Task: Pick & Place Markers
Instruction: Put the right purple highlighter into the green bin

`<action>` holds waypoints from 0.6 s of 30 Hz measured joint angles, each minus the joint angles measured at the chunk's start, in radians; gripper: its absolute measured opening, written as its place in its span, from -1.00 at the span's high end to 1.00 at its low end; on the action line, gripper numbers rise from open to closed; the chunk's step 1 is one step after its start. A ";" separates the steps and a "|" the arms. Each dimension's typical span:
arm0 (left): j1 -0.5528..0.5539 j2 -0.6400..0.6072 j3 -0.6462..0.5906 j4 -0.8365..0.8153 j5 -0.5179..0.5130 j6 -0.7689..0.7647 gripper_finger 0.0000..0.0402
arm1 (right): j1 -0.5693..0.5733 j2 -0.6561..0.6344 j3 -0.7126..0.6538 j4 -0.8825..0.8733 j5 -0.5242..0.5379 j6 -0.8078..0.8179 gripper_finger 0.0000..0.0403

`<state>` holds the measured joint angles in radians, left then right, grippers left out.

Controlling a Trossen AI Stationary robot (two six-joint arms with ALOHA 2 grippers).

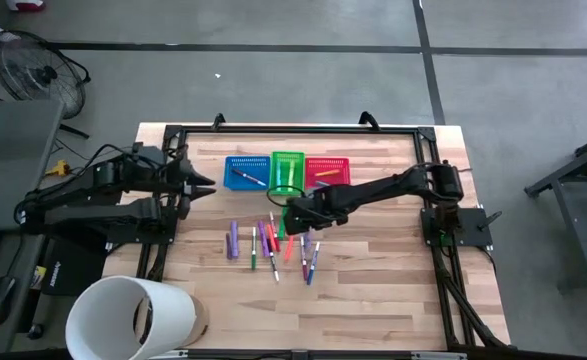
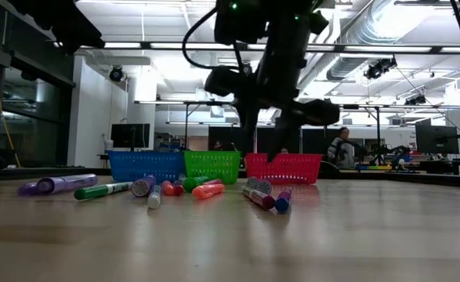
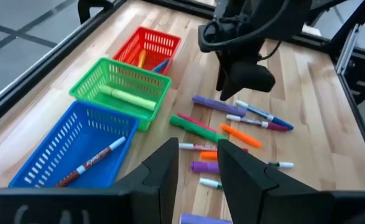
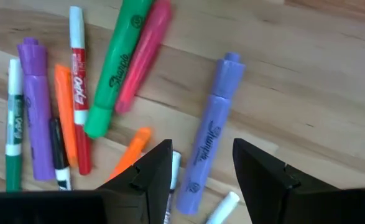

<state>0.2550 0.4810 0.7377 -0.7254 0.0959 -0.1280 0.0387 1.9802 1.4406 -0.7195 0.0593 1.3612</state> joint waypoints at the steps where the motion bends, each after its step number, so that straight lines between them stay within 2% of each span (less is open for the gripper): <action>1: 0.000 -0.003 0.000 -0.006 0.000 0.001 0.45 | 0.000 0.008 0.000 0.006 -0.005 0.000 0.22; 18: 0.000 -0.009 0.000 -0.071 0.074 0.035 0.45 | 0.000 0.099 0.002 -0.006 -0.030 0.052 0.23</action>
<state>0.2548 0.4725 0.7376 -0.7959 0.1700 -0.0929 0.0391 2.0789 1.4425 -0.7260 0.0296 1.4136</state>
